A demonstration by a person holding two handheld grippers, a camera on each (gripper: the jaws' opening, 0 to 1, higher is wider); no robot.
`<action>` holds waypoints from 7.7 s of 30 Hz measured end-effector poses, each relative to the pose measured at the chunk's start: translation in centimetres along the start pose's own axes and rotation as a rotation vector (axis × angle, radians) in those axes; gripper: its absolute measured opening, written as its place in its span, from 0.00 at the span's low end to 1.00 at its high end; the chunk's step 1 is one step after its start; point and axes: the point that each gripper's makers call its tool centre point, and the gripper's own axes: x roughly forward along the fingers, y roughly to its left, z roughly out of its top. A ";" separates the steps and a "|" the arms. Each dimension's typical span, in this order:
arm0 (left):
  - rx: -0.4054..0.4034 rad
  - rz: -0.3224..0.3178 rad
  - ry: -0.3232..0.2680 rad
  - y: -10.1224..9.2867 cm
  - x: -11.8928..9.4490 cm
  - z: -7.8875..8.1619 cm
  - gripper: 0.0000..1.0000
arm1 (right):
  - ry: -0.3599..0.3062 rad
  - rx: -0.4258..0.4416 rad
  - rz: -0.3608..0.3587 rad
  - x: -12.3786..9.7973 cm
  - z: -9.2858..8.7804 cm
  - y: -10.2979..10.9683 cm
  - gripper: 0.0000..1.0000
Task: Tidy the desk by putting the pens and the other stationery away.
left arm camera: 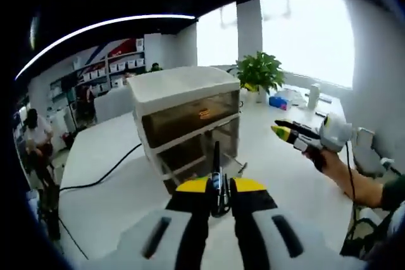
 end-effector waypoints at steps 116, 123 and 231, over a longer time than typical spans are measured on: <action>-0.297 0.151 -0.215 -7.7 -4.9 -19.5 0.08 | -0.042 0.045 0.005 -0.7 1.9 0.0 0.25; -0.233 0.162 -0.323 -7.2 -7.9 -14.4 0.08 | -0.036 0.051 0.007 -0.6 1.7 0.1 0.25; 0.066 -0.011 -0.422 -8.0 -4.5 -14.2 0.39 | 0.041 0.020 0.024 -0.5 0.1 1.5 0.25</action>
